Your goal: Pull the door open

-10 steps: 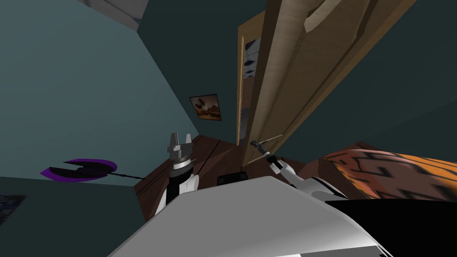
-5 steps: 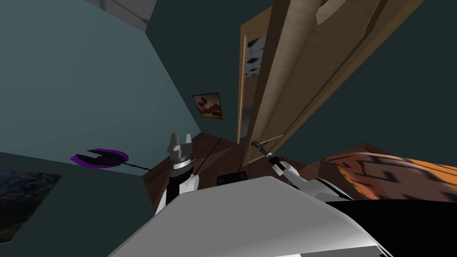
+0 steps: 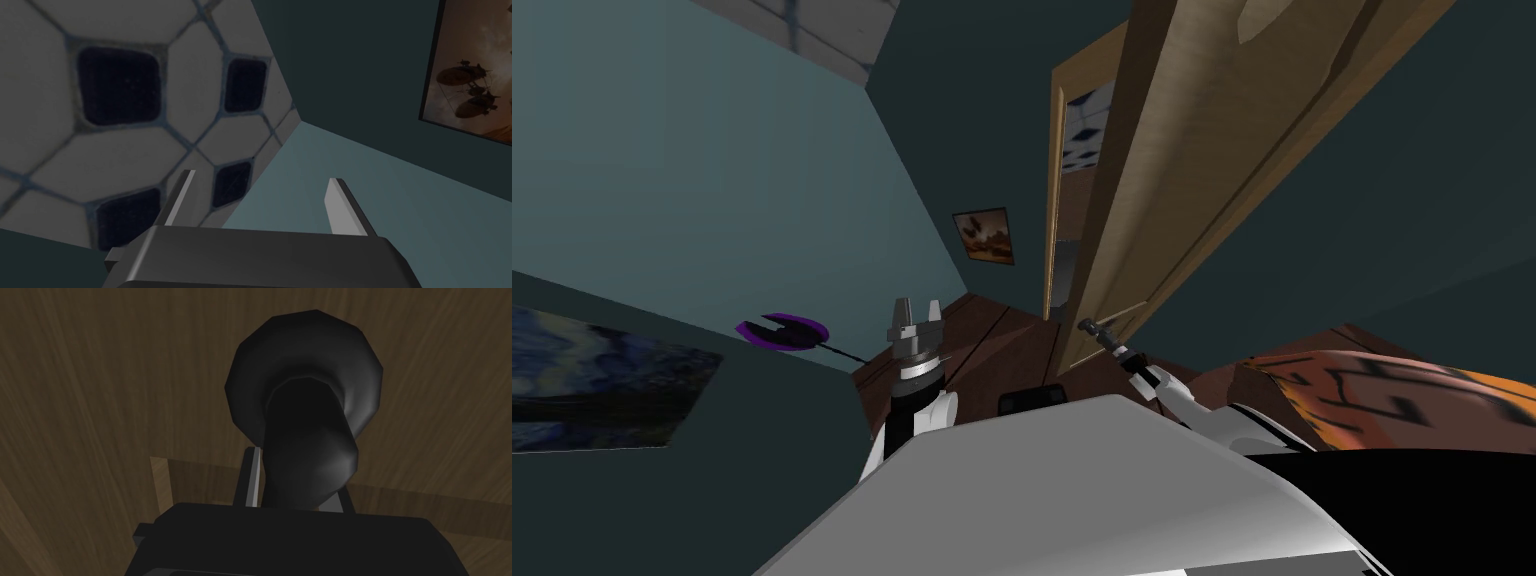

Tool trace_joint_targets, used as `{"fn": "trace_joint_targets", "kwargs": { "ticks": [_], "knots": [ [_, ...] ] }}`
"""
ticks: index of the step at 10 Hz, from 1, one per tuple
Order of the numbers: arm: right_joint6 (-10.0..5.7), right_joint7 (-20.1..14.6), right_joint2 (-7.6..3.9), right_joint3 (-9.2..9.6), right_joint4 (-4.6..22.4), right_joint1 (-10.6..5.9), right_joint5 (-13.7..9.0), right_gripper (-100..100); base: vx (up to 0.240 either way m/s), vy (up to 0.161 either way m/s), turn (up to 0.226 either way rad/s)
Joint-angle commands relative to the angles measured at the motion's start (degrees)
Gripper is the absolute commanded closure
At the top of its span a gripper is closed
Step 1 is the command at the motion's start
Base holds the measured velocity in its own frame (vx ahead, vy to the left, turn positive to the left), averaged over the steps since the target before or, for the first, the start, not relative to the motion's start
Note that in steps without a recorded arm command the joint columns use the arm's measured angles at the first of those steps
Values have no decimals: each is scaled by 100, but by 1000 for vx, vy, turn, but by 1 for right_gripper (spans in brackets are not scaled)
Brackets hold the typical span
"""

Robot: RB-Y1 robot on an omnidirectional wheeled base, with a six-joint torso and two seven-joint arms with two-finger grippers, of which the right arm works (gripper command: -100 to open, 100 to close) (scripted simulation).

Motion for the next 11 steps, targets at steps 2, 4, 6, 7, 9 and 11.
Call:
{"fn": "trace_joint_targets", "kwargs": {
  "ticks": [2, 4, 6, 7, 9, 11],
  "knots": [
    [-221, -55, -44, 46, 62, 58, 47, 100, -100, -76, 64],
    [-386, -118, -113, 71, 95, 119, 82, 100, -121, -82, 93],
    [-597, -140, -137, 138, 252, 100, 135, 100, -45, -55, 44],
    [-597, -140, -137, 138, 252, 100, 135, 100, -40, -71, 46],
    [-776, -171, -191, 201, 245, 171, 192, 100, -32, -66, 41],
    [-1044, -218, -271, 296, 234, 276, 277, 100, -112, -100, 73]
  ]
}}
